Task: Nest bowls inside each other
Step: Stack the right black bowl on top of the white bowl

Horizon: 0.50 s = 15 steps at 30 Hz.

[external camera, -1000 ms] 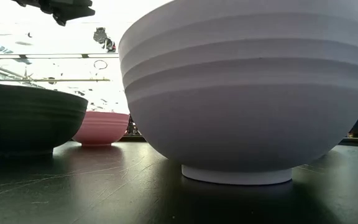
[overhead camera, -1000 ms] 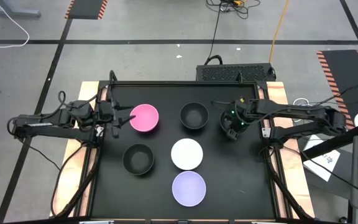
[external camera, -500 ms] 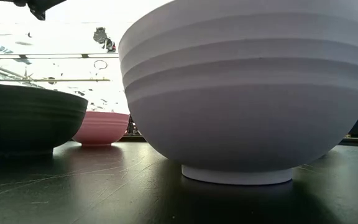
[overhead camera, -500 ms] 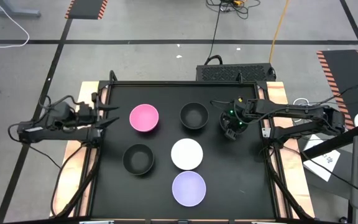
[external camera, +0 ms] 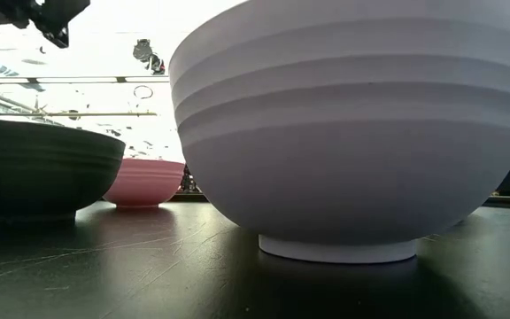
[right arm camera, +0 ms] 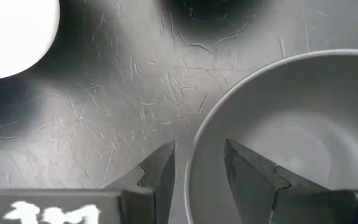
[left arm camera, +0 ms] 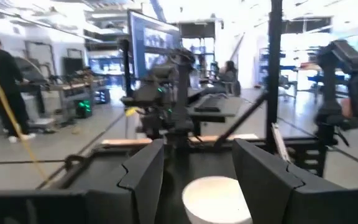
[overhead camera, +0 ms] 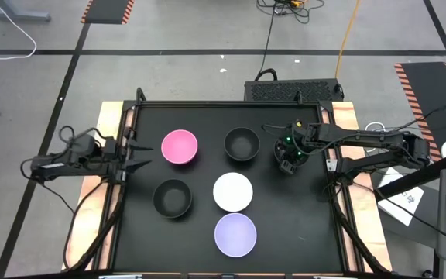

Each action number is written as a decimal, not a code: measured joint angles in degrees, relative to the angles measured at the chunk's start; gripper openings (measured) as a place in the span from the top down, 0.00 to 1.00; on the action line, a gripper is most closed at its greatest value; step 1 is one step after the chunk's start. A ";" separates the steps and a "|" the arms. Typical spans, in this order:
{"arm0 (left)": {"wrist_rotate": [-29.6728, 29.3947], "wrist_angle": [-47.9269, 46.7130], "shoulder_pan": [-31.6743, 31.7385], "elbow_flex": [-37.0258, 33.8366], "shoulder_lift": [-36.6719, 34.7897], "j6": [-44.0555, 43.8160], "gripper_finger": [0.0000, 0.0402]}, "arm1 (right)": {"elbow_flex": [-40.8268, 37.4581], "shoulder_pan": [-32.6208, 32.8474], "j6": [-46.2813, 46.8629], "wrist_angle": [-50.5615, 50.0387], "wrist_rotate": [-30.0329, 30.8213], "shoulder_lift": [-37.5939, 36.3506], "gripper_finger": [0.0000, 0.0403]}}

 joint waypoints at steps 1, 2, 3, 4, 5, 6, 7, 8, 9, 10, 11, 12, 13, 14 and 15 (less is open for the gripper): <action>0.02 0.21 0.02 -0.82 0.01 -0.35 0.51 | 0.00 0.00 0.00 -0.17 -0.03 0.00 0.68; 0.05 0.79 0.02 -1.84 0.01 -0.43 0.51 | 0.00 0.00 0.00 -0.51 -0.10 0.00 0.68; 0.33 1.72 0.02 -2.93 0.00 -0.47 0.51 | 0.00 0.00 -0.01 -0.95 -0.12 0.00 0.68; 0.97 2.53 0.04 -3.87 -0.18 -0.47 0.51 | 0.00 0.00 -0.02 -1.44 -0.13 0.00 0.68; 1.50 3.17 0.04 -4.68 -0.32 -0.47 0.51 | 0.00 0.00 -0.05 -1.98 -0.14 0.00 0.68; 1.83 3.91 0.04 -5.23 -0.31 -0.41 0.51 | 0.00 0.00 -0.09 -2.52 -0.14 0.00 0.68; 2.19 4.35 0.04 -5.79 -0.30 -0.26 0.51 | 0.00 0.00 -0.15 -3.02 -0.14 0.00 0.68; 2.63 4.44 0.04 -6.33 -0.32 -0.10 0.51 | 0.00 0.00 -0.15 -3.62 -0.16 0.00 0.68; 2.78 4.56 0.04 -6.73 -0.29 -0.01 0.51 | 0.00 0.00 -0.15 -4.11 -0.17 0.00 0.68; 2.80 4.70 0.04 -6.97 -0.28 -0.03 0.51 | 0.00 0.00 -0.12 -4.38 -0.17 0.00 0.68; 2.81 4.90 0.04 -7.02 -0.28 -0.04 0.51 | 0.00 0.00 -0.09 -4.44 -0.17 0.00 0.68; 2.81 5.10 0.04 -7.02 -0.30 -0.03 0.51 | 0.00 0.00 -0.07 -4.46 -0.18 0.00 0.68; 2.81 5.14 0.04 -7.02 -0.30 -0.05 0.51 | 0.00 0.00 -0.09 -4.52 -0.17 0.00 0.68; 2.81 5.10 0.04 -7.02 -0.30 -0.05 0.51 | 0.00 0.00 -0.14 -4.55 -0.19 0.00 0.68; 2.83 5.07 0.04 -7.02 -0.30 -0.04 0.51 | 0.00 0.00 -0.15 -4.53 -0.21 0.00 0.68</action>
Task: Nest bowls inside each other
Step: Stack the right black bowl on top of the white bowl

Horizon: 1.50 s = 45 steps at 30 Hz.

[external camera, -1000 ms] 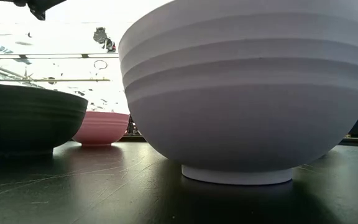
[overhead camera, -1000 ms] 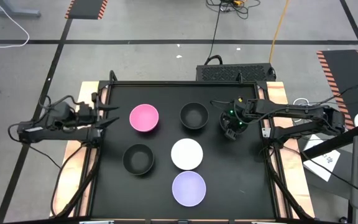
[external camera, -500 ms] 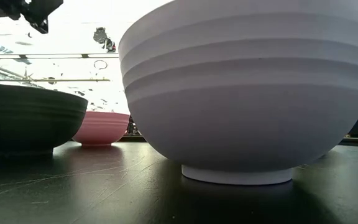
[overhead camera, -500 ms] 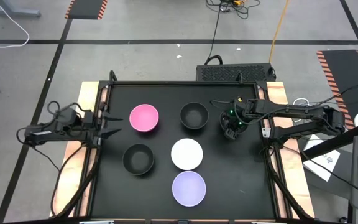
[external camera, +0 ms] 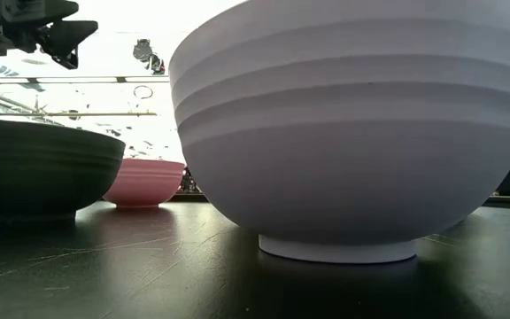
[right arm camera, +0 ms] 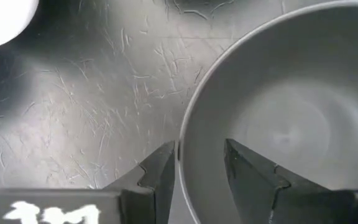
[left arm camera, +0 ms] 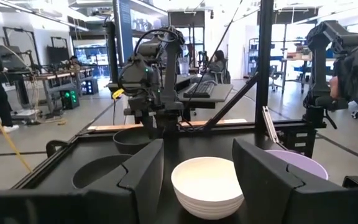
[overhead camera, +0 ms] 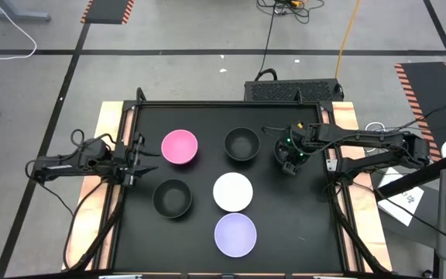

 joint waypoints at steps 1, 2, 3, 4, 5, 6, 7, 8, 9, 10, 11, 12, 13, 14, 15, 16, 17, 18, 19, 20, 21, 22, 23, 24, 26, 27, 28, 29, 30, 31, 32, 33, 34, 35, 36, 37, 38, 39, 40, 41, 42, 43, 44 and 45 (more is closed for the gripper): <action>0.00 0.13 0.00 0.00 0.00 0.11 0.51 | 0.00 0.00 0.00 0.00 0.00 0.13 0.68; 0.00 0.30 0.00 0.00 0.00 0.26 0.51 | 0.00 0.00 0.14 0.00 -0.04 0.31 0.68; 0.16 0.36 0.00 0.00 0.00 0.36 0.51 | -0.02 0.00 0.25 -0.01 -0.04 0.46 0.68; 0.51 0.41 0.00 0.00 0.00 0.45 0.51 | -0.02 0.00 0.34 0.04 -0.06 0.68 0.68; 0.83 0.51 0.00 0.00 0.00 0.54 0.51 | -0.02 0.00 0.35 0.28 -0.08 0.97 0.68; 1.21 0.63 0.00 0.00 0.00 0.64 0.51 | -0.02 0.00 0.36 0.63 -0.09 1.33 0.68; 1.55 0.70 0.00 0.00 0.00 0.76 0.51 | -0.02 0.00 0.37 0.88 -0.09 1.72 0.68; 1.80 0.87 0.00 0.00 0.00 0.75 0.51 | -0.02 0.00 0.37 1.04 -0.09 2.13 0.68; 1.98 1.00 0.00 0.00 0.00 0.77 0.51 | -0.02 0.00 0.33 1.32 -0.10 2.53 0.68; 2.03 0.97 0.00 0.00 0.00 0.78 0.51 | -0.02 0.00 0.26 1.62 -0.07 3.06 0.68; 2.04 0.91 0.00 0.00 0.00 0.77 0.51 | -0.02 0.00 0.24 1.87 -0.09 3.65 0.68; 2.04 0.90 0.00 0.00 0.00 0.77 0.51 | -0.02 0.00 0.22 2.07 -0.07 4.25 0.68; 2.04 0.92 0.00 0.00 0.00 0.78 0.51 | -0.02 0.00 0.20 2.29 -0.05 4.81 0.68; 2.04 0.92 0.00 0.00 0.00 0.81 0.51 | -0.02 0.00 0.13 2.56 -0.02 5.31 0.68; 2.04 0.92 0.00 0.00 0.00 0.81 0.51 | -0.02 0.00 -0.24 2.90 0.07 5.75 0.68; 2.04 0.90 -0.01 0.00 0.00 0.81 0.51 | -0.02 0.00 -0.78 3.43 0.14 6.18 0.68; 2.04 0.91 0.00 0.00 0.00 0.85 0.51 | -0.02 0.00 -1.14 3.88 0.37 6.51 0.68; 2.04 0.90 0.00 0.00 0.00 1.01 0.51 | -0.02 0.00 -1.42 4.16 0.66 6.80 0.68; 2.04 0.90 0.00 0.00 0.00 1.03 0.51 | -0.02 0.00 -1.71 4.50 1.06 7.00 0.69; 2.03 0.87 0.00 0.00 0.00 1.03 0.51 | -0.02 0.00 -1.81 4.88 1.66 7.10 0.70; 2.02 0.87 0.00 0.00 0.00 1.08 0.51 | -0.02 0.00 -1.92 5.23 1.86 7.10 0.72; 2.02 0.87 0.00 0.00 0.00 1.10 0.51 | -0.03 0.00 -2.01 5.54 1.84 7.10 0.74; 2.02 0.87 0.00 0.00 0.00 1.10 0.51 | -0.04 0.00 -2.17 6.14 1.88 7.10 0.77; 2.02 0.87 0.00 0.00 0.00 1.11 0.51 | -0.04 0.00 -2.19 6.75 1.88 7.10 0.81; 2.02 0.86 0.00 0.00 0.00 1.10 0.51 | -0.04 0.00 -2.23 6.78 1.94 7.08 0.89; 2.02 0.85 -0.01 0.00 0.00 1.10 0.51 | -0.02 -0.02 -2.57 6.81 2.09 7.04 0.94; 2.02 0.85 0.00 0.00 0.00 1.10 0.51 | 0.01 -0.02 -3.13 7.31 2.59 7.00 0.96; 2.02 0.83 0.00 0.00 0.00 1.09 0.51 | 0.11 -0.02 -3.43 7.40 2.87 6.97 0.97; 2.02 0.82 -0.01 0.00 0.00 1.02 0.51 | 0.11 -0.02 -3.46 7.30 2.85 6.95 0.97; 2.02 0.76 0.00 0.00 0.00 0.94 0.51 | 0.10 -0.03 -3.35 7.38 2.86 6.98 0.97; 2.02 0.61 0.00 0.00 0.00 0.94 0.51 | 0.08 -0.04 -3.17 7.59 3.03 6.99 0.97; 2.11 0.61 0.00 0.00 0.00 0.93 0.51 | 0.07 -0.04 -3.12 7.77 3.39 6.99 0.97; 2.35 0.60 0.00 0.00 0.00 0.91 0.51 | 0.07 -0.04 -3.20 7.94 3.73 6.99 0.98; 2.48 0.53 0.00 0.00 0.00 0.90 0.51 | 0.07 -0.07 -3.48 8.15 4.09 6.97 0.99; 2.52 0.32 0.00 0.00 0.00 0.80 0.51 | 0.07 -0.07 -3.72 8.39 4.76 6.99 0.99; 2.52 0.19 0.00 0.00 0.02 0.77 0.51 | 0.07 -0.07 -3.70 8.76 5.91 6.99 0.99; 2.52 0.20 0.00 0.00 0.02 0.77 0.51 | 0.07 -0.04 -3.65 9.21 7.07 6.99 0.99; 2.52 0.20 0.00 0.00 0.02 0.77 0.51 | 0.07 -0.04 -3.73 9.50 7.87 6.99 0.99; 2.52 0.21 0.00 0.00 0.02 0.77 0.51 | 0.05 -0.10 -4.00 9.57 8.01 6.99 0.99; 2.54 0.20 0.00 0.00 0.02 0.77 0.51 | 0.04 -0.22 -4.24 9.69 8.02 7.01 0.99; 2.52 0.21 0.00 0.00 0.02 0.72 0.51 | 0.01 -0.38 -4.39 9.93 8.02 7.03 0.99; 2.53 0.21 0.00 0.00 0.02 0.70 0.51 | -0.02 -0.46 -4.50 10.26 8.04 7.03 0.99; 2.54 0.19 0.00 0.00 0.02 0.70 0.51 | -0.02 -0.48 -4.55 10.76 8.07 7.03 1.00; 2.54 0.09 -0.01 0.00 0.02 0.68 0.51 | -0.02 -0.50 -4.76 11.35 8.09 7.06 1.00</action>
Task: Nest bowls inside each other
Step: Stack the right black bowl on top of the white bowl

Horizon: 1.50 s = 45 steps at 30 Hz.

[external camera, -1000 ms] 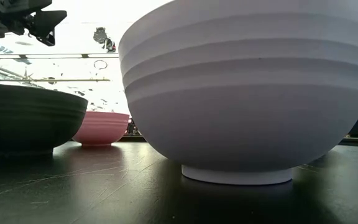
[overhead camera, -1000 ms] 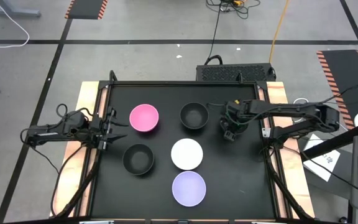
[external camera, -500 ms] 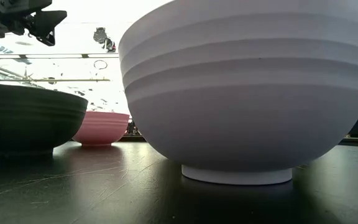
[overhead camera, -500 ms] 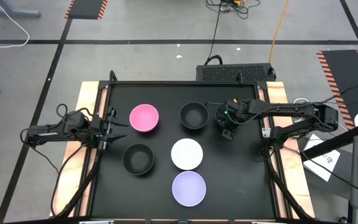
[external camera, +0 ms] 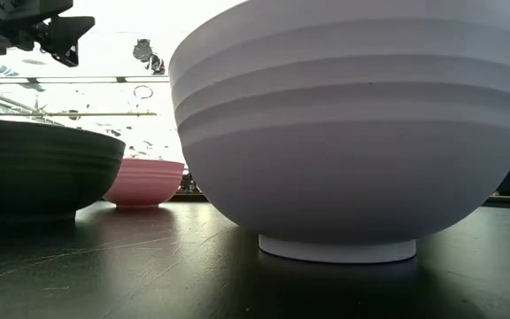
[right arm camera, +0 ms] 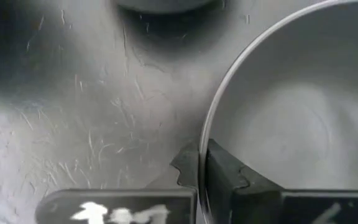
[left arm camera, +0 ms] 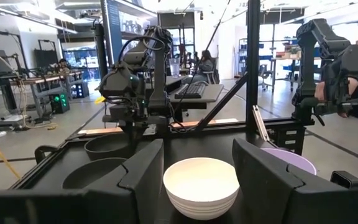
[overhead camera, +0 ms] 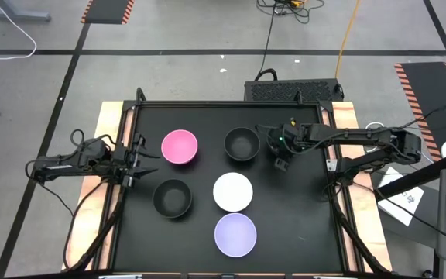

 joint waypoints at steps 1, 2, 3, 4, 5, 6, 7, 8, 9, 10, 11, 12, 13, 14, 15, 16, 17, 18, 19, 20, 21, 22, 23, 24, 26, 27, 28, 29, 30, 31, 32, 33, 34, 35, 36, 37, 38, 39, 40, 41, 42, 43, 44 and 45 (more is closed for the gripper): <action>0.00 -0.22 0.01 0.00 0.00 0.00 0.51 | 0.00 0.00 -0.45 0.36 0.00 -0.05 1.00; 0.00 -0.53 0.01 0.00 0.00 0.00 0.51 | 0.00 0.00 -0.79 0.43 0.00 -0.30 1.00; 0.00 -0.82 0.01 0.00 0.00 -0.02 0.51 | 0.00 0.00 -0.99 0.34 0.00 -0.52 1.00; 0.00 -0.96 0.01 0.00 0.00 -0.02 0.51 | 0.16 0.00 -1.03 0.14 -0.06 -0.71 1.00; 0.02 -1.00 0.00 0.00 0.00 -0.05 0.51 | 0.46 0.00 -1.01 -0.33 -0.09 -1.05 1.00; 0.02 -1.08 0.00 0.00 0.00 -0.12 0.51 | 0.61 0.00 -1.00 -0.81 -0.18 -1.58 1.00; 0.02 -1.12 -0.01 0.00 0.00 -0.25 0.51 | 0.80 0.00 -0.95 -1.44 -0.37 -2.18 1.00; 0.02 -1.12 0.01 0.00 0.00 -0.48 0.51 | 0.93 0.00 -0.86 -1.70 -0.58 -2.89 1.00; 0.04 -1.14 0.01 0.00 0.00 -0.54 0.51 | 0.99 0.00 -0.90 -1.65 -0.48 -3.57 1.00; 0.07 -1.14 0.00 0.00 0.00 -0.55 0.51 | 1.08 0.00 -0.90 -1.67 -0.47 -4.36 1.00; 0.06 -1.14 0.00 0.00 0.00 -0.54 0.51 | 1.10 0.00 -0.90 -1.65 -0.50 -5.37 1.00; 0.07 -1.16 0.00 0.00 0.00 -0.55 0.51 | 1.14 0.00 -0.93 -1.71 -0.43 -6.35 1.00; 0.04 -1.16 0.01 0.00 0.00 -0.54 0.51 | 1.16 0.00 -0.97 -1.71 -0.35 -7.33 1.00; 0.06 -1.14 0.01 0.00 0.00 -0.54 0.51 | 1.16 0.00 -1.01 -1.79 -0.33 -8.30 1.00; 0.04 -1.14 0.00 0.00 0.00 -0.52 0.51 | 1.16 0.00 -1.06 -1.90 -0.32 -9.27 1.00; 0.04 -1.14 0.01 0.00 0.00 -0.46 0.51 | 1.16 0.00 -1.27 -1.93 -0.31 -10.28 1.00; 0.04 -1.13 0.01 0.00 0.00 -0.34 0.51 | 1.16 0.08 -1.53 -1.89 -0.34 -11.36 1.00; 0.02 -1.12 0.01 0.00 0.00 -0.34 0.51 | 1.16 0.26 -1.71 -1.89 -0.33 -12.51 1.00; 0.02 -1.14 0.01 0.00 0.00 -0.36 0.51 | 1.16 0.57 -1.84 -1.88 -0.33 -13.65 1.00; 0.01 -1.13 0.00 0.00 0.00 -0.35 0.51 | 1.16 0.99 -1.99 -1.72 -0.33 -14.67 1.00; 0.02 -1.12 0.01 0.00 0.00 -0.35 0.51 | 1.16 1.54 -2.07 -1.39 -0.41 -15.73 1.00; 0.00 -1.12 -0.01 0.00 0.00 -0.35 0.51 | 1.16 2.19 -2.26 -0.90 -0.64 -16.92 1.00; -0.02 -1.13 0.00 0.00 0.00 -0.35 0.51 | 1.16 2.84 -2.50 -0.22 -1.45 -18.16 1.00; -0.02 -1.12 0.01 0.00 0.00 -0.35 0.51 | 1.16 3.46 -2.74 0.68 -2.80 -19.53 1.00; -0.02 -1.12 0.01 0.00 0.00 -0.36 0.51 | 0.72 4.70 -3.67 3.61 -5.82 -22.39 1.00; -0.02 -1.12 -0.01 0.00 0.00 -0.42 0.51 | 0.19 5.17 -3.81 5.29 -7.38 -23.77 1.00; -0.02 -1.10 -0.01 0.00 0.00 -0.54 0.51 | -0.27 5.47 -3.73 6.22 -8.46 -24.90 1.00; -0.02 -1.11 0.00 0.00 0.00 -0.56 0.51 | -0.68 5.64 -3.57 6.47 -9.00 -25.84 1.00; -0.02 -1.10 0.01 0.00 0.00 -0.57 0.51 | -1.11 5.75 -3.55 6.37 -9.24 -26.74 1.00; -0.04 -1.10 0.00 0.00 0.00 -0.57 0.51 | -1.62 5.81 -3.60 6.17 -9.29 -27.46 1.00; -0.04 -1.09 0.00 0.00 0.00 -0.59 0.51 | -2.10 5.81 -3.61 5.81 -9.29 -28.21 1.00; -0.04 -1.07 -0.01 0.00 0.00 -0.59 0.51 | -2.64 5.77 -3.63 5.40 -9.28 -28.98 1.00; -0.04 -0.97 0.00 0.00 0.00 -0.60 0.51 | -3.25 5.77 -3.63 5.23 -9.30 -29.76 1.00; -0.05 -0.88 -0.01 0.00 0.00 -0.73 0.51 | -3.88 5.77 -3.88 5.15 -9.31 -30.69 1.00; -0.07 -0.86 0.01 0.00 0.00 -1.00 0.51 | -4.55 5.77 -4.03 4.98 -9.33 -31.69 1.00; -0.05 -0.86 0.01 0.00 0.00 -1.06 0.51 | -5.33 5.77 -4.03 4.93 -9.33 -32.91 1.00; -0.04 -0.86 0.00 0.00 0.00 -1.10 0.51 | -6.15 5.77 -3.76 5.00 -9.35 -34.30 1.00; -0.04 -0.86 0.00 0.00 0.00 -1.25 0.51 | -6.89 5.75 -3.35 5.06 -9.49 -35.70 1.00; -0.04 -0.86 0.00 0.00 0.00 -1.39 0.51 | -7.56 5.77 -2.75 5.28 -9.50 -36.99 1.00; -0.04 -0.86 0.01 0.00 0.00 -1.42 0.51 | -8.06 5.77 -2.21 5.68 -9.55 -38.06 1.00; -0.04 -0.90 0.01 0.00 0.00 -1.40 0.51 | -8.35 5.78 -1.81 5.91 -9.84 -38.82 1.00; -0.04 -0.90 0.00 0.00 0.00 -1.36 0.51 | -8.60 5.78 -1.63 6.24 -10.62 -39.42 1.00; -0.04 -0.92 -0.01 0.00 0.00 -1.32 0.51 | -8.82 5.83 -1.34 6.53 -11.17 -39.94 1.00; -0.04 -0.92 -0.01 0.00 0.00 -1.26 0.51 | -9.04 5.92 -1.05 6.78 -11.82 -40.38 1.00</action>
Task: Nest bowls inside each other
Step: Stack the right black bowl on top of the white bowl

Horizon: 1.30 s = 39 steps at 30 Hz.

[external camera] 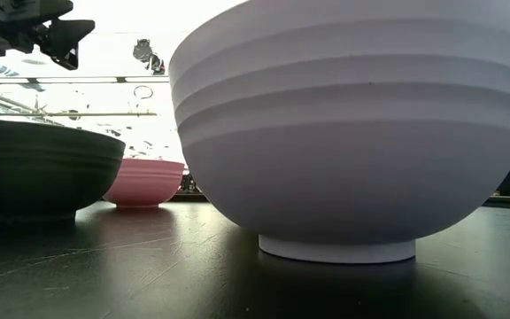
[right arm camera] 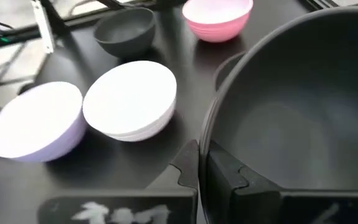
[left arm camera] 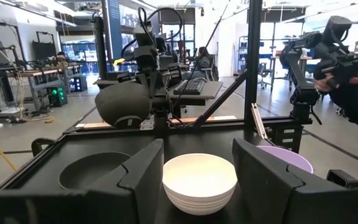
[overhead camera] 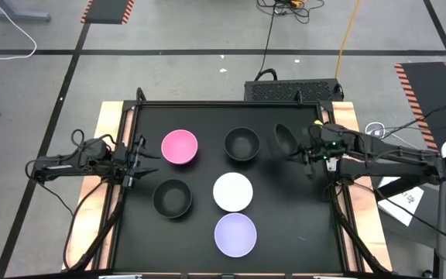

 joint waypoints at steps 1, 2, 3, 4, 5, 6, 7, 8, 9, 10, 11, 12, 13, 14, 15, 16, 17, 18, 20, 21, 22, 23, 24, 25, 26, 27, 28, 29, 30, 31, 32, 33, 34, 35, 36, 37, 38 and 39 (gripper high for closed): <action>0.01 0.00 0.00 0.00 0.00 0.01 0.51 | -0.33 0.17 0.43 0.28 -0.65 -0.42 1.00; 0.02 0.00 0.00 0.00 0.00 0.01 0.51 | -0.72 0.48 0.41 0.34 -0.75 -0.93 1.00; 0.02 -0.04 0.00 0.00 0.00 0.03 0.51 | -1.42 0.81 0.44 0.44 -0.73 -1.59 1.00; 0.02 -0.09 0.01 0.00 0.00 0.02 0.51 | -2.32 1.29 0.75 0.77 -0.75 -2.31 1.00; 0.10 -0.13 0.02 0.00 0.00 -0.01 0.51 | -3.32 1.85 1.00 1.32 -0.87 -3.03 1.00; 0.27 -0.19 0.00 0.00 0.00 -0.05 0.51 | -4.41 2.46 1.32 2.27 -1.62 -3.78 1.00; 0.35 -0.20 0.02 0.00 0.00 -0.14 0.51 | -5.52 3.10 1.46 3.41 -2.23 -4.52 1.00; 0.37 -0.20 0.01 0.00 0.00 -0.22 0.51 | -6.67 3.77 1.48 4.57 -2.38 -5.42 1.00; 0.37 -0.20 0.00 0.00 0.00 -0.26 0.51 | -7.70 4.36 1.51 5.68 -2.54 -6.26 1.00; 0.37 -0.20 0.01 0.00 0.00 -0.42 0.51 | -8.52 4.91 1.50 6.84 -2.63 -6.88 1.00; 0.39 -0.20 0.00 0.00 0.00 -0.57 0.51 | -9.22 5.33 1.43 7.70 -2.56 -7.41 1.00; 0.39 -0.20 0.02 0.00 0.00 -0.89 0.51 | -9.80 5.74 1.39 7.92 -2.61 -7.91 1.00; 0.39 -0.20 0.01 0.00 0.00 -1.24 0.51 | -10.35 6.11 1.40 7.91 -2.59 -8.27 1.00; 0.40 -0.22 0.02 0.00 0.00 -1.40 0.51 | -10.90 6.51 1.54 8.19 -2.59 -8.50 1.00; 0.42 -0.24 0.02 0.00 0.00 -1.65 0.51 | -11.33 7.01 1.52 8.67 -2.55 -8.66 1.00; 0.42 -0.24 0.02 0.00 0.00 -1.74 0.51 | -11.54 7.52 1.50 8.97 -2.48 -8.75 1.00; 0.42 -0.26 0.00 0.00 0.00 -1.82 0.51 | -11.66 8.05 1.50 8.96 -2.48 -8.73 1.00; 0.42 -0.33 0.00 0.00 0.00 -1.85 0.51 | -11.86 8.59 1.44 8.90 -2.48 -8.75 1.00; 0.42 -0.68 0.01 0.00 0.00 -1.85 0.51 | -12.20 9.80 1.50 9.00 -2.35 -8.75 1.00; 0.42 -0.74 0.01 0.00 0.00 -1.85 0.51 | -12.30 10.43 1.53 9.08 -2.21 -8.75 1.00; 0.42 -0.74 0.00 0.00 0.00 -1.85 0.51 | -12.39 11.08 1.50 9.13 -2.17 -8.75 1.00; 0.42 -0.77 0.02 0.00 0.00 -1.85 0.51 | -12.41 11.70 1.50 9.31 -2.15 -8.75 1.00; 0.42 -0.91 0.02 0.00 0.00 -1.85 0.51 | -12.42 12.35 1.48 9.61 -2.15 -8.75 1.00; 0.42 -1.17 0.01 0.00 0.00 -1.85 0.51 | -12.42 13.06 1.37 9.87 -2.11 -8.75 1.00; 0.42 -1.37 0.01 0.00 0.00 -1.85 0.51 | -12.42 13.76 1.30 10.09 -2.08 -8.75 1.00; 0.42 -1.51 0.02 0.00 0.00 -1.88 0.51 | -12.42 14.54 1.03 10.26 -2.05 -8.75 1.00; 0.40 -1.55 0.01 0.00 0.00 -1.95 0.51 | -12.42 15.30 0.74 10.40 -1.79 -8.75 1.00; 0.42 -1.55 0.01 0.00 0.00 -2.14 0.51 | -12.42 16.08 0.37 10.44 -1.56 -8.75 1.00; 0.39 -1.55 0.02 0.00 0.00 -2.35 0.51 | -12.42 16.91 -0.22 10.43 -0.98 -8.75 1.00; 0.39 -1.55 0.02 0.00 0.00 -2.39 0.51 | -12.42 17.81 -1.04 10.45 -0.37 -8.75 1.00; 0.39 -1.57 0.02 0.00 0.00 -2.38 0.51 | -12.42 18.62 -1.86 10.60 -0.26 -8.74 1.00; 0.39 -1.59 0.02 0.00 0.00 -2.38 0.51 | -12.42 19.48 -2.71 11.07 -0.27 -8.67 1.00; 0.40 -1.66 0.00 0.00 0.00 -2.38 0.51 | -12.42 20.34 -3.46 12.08 -0.32 -8.38 1.00; 0.40 -1.74 0.02 0.00 0.00 -2.38 0.51 | -12.42 21.27 -4.04 13.63 -0.39 -8.05 1.00; 0.39 -1.78 0.00 0.00 0.00 -2.40 0.51 | -12.42 22.11 -4.39 15.00 -0.40 -7.66 1.00; 0.39 -1.80 0.00 0.00 0.00 -2.40 0.51 | -12.42 22.89 -4.51 16.07 -0.38 -7.13 1.00; 0.39 -1.83 0.00 0.00 0.00 -2.40 0.51 | -12.42 23.47 -4.47 17.34 -0.30 -6.35 1.00; 0.39 -1.88 0.00 0.00 0.00 -2.37 0.51 | -12.42 23.86 -4.20 18.68 -0.08 -5.50 1.00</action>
